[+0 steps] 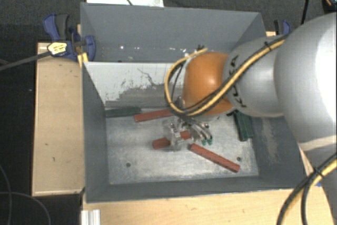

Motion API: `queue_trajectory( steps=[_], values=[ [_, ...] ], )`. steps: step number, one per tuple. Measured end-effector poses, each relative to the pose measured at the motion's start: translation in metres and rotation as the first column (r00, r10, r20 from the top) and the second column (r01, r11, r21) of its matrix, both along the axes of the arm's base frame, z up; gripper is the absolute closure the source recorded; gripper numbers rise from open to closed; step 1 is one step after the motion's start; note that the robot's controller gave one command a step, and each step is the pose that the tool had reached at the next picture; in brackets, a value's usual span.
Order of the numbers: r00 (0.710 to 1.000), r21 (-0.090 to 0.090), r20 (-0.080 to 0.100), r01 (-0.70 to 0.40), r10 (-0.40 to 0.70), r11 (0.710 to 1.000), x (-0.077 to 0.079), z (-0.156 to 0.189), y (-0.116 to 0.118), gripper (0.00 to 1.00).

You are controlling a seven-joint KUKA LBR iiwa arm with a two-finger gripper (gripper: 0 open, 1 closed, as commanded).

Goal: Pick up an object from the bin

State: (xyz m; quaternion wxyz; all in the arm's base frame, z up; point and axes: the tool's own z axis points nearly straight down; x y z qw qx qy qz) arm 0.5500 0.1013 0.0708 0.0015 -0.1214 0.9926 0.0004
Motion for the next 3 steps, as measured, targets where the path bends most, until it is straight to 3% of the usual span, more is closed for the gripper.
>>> queue_trajectory(
  steps=[1, 2, 3],
  values=[
    [1.000, 0.002, 0.009, 0.027, -0.027, 1.000, 0.015, 0.118, 0.009, 1.00],
    [1.000, 0.001, 0.011, 0.021, -0.021, 1.000, 0.024, 0.261, 0.002, 1.00],
    [0.940, 0.000, -0.001, -0.341, 0.341, 0.940, 0.006, 0.256, 0.037, 1.00]
  ],
)
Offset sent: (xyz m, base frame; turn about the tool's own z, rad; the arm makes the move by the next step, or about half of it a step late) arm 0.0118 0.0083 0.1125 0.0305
